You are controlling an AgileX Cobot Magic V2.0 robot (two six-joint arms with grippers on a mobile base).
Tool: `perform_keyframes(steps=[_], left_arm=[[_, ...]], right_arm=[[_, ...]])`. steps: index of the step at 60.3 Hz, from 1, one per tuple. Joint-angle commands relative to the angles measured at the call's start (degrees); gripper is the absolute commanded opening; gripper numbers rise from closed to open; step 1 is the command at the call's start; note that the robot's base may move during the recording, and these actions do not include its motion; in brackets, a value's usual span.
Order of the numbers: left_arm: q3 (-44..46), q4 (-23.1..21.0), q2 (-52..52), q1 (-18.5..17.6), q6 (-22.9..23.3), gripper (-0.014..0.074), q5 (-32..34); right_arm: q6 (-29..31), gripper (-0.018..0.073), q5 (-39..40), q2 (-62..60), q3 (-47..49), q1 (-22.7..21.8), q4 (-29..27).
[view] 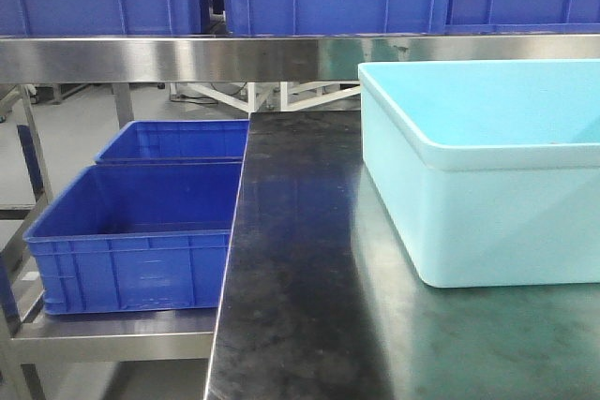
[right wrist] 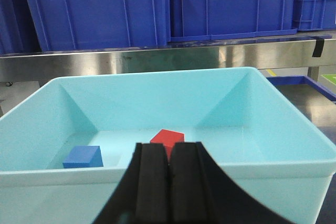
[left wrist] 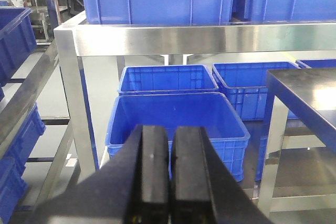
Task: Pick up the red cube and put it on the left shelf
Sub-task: 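Move the right gripper over the light-blue bin toward the red cube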
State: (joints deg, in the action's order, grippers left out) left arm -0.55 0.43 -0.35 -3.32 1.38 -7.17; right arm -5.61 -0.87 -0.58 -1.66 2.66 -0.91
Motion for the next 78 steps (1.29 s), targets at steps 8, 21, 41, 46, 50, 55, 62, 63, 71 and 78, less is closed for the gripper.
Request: perform_keyframes(steps=[8, 21, 41, 46, 50, 55, 62, 63, 71, 78], left_arm=[[-1.32, -0.07, -0.82, -0.23, 0.05, 0.0101, 5.16], [-1.32, -0.43, -0.82, -0.23, 0.05, 0.0101, 5.16], [-1.32, -0.43, -0.82, -0.23, 0.05, 0.0101, 5.16], [-1.32, -0.43, -0.82, -0.23, 0.05, 0.0101, 5.16], [-1.32, -0.43, -0.82, -0.23, 0.05, 0.0101, 5.16], [-1.32, -0.43, -0.82, -0.23, 0.05, 0.0101, 5.16], [-1.32, -0.43, -0.82, -0.23, 0.05, 0.0101, 5.16], [-1.32, -0.43, -0.82, -0.23, 0.05, 0.0101, 5.16], [-1.32, -0.43, -0.82, -0.23, 0.05, 0.0101, 5.16], [-1.32, -0.43, -0.82, -0.23, 0.05, 0.0101, 5.16]], right_arm=[[0.32, 0.0055, 5.02, -1.23, 0.93, -0.01, 0.29], [0.32, 0.0055, 5.02, -1.23, 0.93, -0.01, 0.29], [0.32, 0.0055, 5.02, -1.23, 0.93, -0.01, 0.29], [0.32, 0.0055, 5.02, -1.23, 0.93, -0.01, 0.29], [0.32, 0.0055, 5.02, -1.23, 0.93, -0.01, 0.29], [0.32, 0.0055, 5.02, -1.23, 0.93, -0.01, 0.29], [0.32, 0.0055, 5.02, -1.23, 0.93, -0.01, 0.29], [0.32, 0.0055, 5.02, -1.23, 0.93, -0.01, 0.29], [0.32, 0.0055, 5.91, -1.23, 0.93, -0.01, 0.29], [0.32, 0.0055, 6.24, -1.23, 0.93, -0.01, 0.29]])
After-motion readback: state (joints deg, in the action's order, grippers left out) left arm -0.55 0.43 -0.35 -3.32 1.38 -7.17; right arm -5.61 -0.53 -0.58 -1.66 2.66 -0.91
